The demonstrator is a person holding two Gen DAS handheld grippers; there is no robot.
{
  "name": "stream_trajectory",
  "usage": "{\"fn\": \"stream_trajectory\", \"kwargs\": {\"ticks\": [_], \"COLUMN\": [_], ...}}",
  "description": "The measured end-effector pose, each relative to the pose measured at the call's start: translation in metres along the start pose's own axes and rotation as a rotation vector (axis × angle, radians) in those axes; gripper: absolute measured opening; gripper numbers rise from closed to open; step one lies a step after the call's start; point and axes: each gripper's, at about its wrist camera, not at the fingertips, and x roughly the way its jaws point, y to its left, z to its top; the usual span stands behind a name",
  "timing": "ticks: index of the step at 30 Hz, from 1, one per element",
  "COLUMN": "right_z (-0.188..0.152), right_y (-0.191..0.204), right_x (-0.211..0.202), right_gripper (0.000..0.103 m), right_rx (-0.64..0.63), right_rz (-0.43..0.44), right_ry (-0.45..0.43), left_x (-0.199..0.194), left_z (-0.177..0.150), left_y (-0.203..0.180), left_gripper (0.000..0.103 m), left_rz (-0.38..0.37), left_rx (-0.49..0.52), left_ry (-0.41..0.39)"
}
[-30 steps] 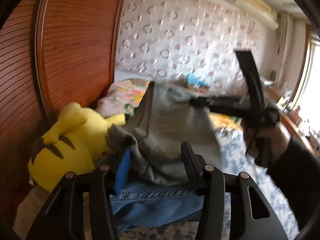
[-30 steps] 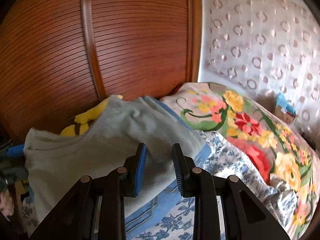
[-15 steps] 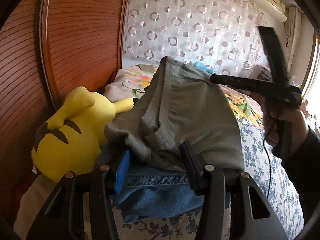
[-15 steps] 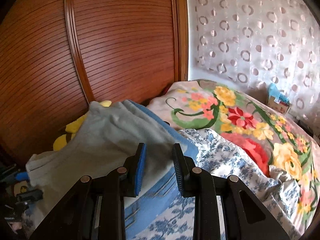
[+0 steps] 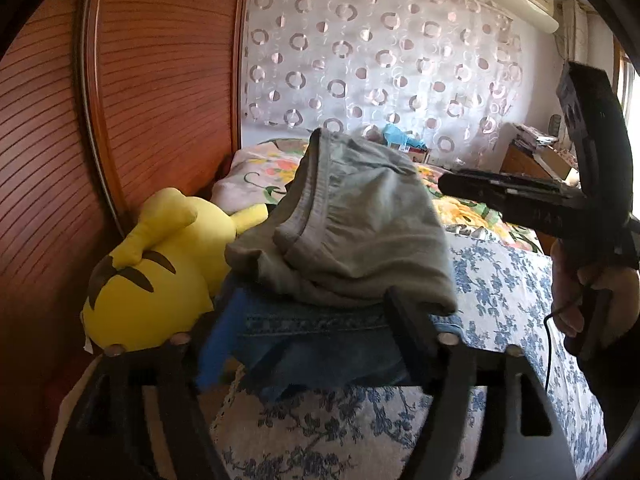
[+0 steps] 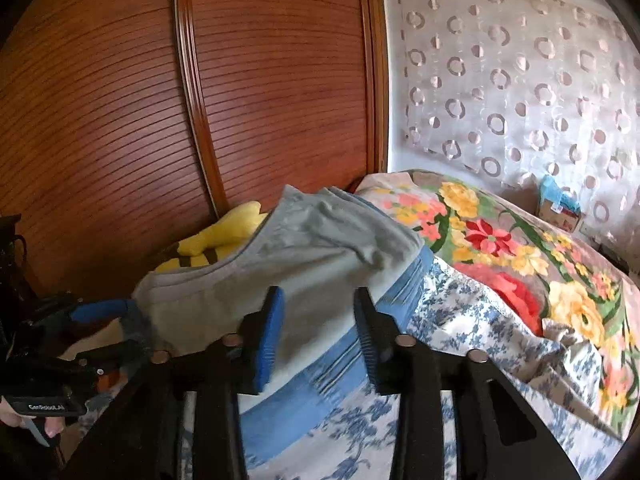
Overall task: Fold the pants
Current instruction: 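Lower the pants onto the jeans stack and open both tools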
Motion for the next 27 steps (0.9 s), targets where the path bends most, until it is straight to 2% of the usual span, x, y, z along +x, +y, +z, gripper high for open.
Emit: {"fn": "stream_trajectory", "kwargs": {"ticks": [5, 9, 12, 18, 27], "right_z": [-0.013, -0.023, -0.03, -0.046, -0.065], "right_y": [0.009, 0.016, 0.02, 0.034, 0.06], "right_x": [-0.019, -0.038, -0.053, -0.086, -0.138], "right_gripper": [0.047, 0.065, 0.072, 0.074, 0.075], "right_rx": [0.011, 0.034, 0.069, 0.088, 0.111], "right_rz": [-0.016, -0.026, -0.049, -0.076, -0.141], "right_ry": [-0.003, -0.019, -0.039, -0.065, -0.111], "left_x": [-0.019, -0.035, -0.045, -0.069, -0.104], "left_z": [-0.002, -0.005, -0.009, -0.014, -0.023], "left_y": [-0.003, -0.013, -0.018, -0.025, -0.037], "left_gripper": [0.089, 0.091, 0.091, 0.091, 0.091], "left_rz": [0.002, 0.033, 0.044, 0.01, 0.036], "left_rx": [0.014, 0.072, 0.089, 0.089, 0.1], "left_ry": [-0.023, -0.037, -0.048, -0.084, -0.16]}}
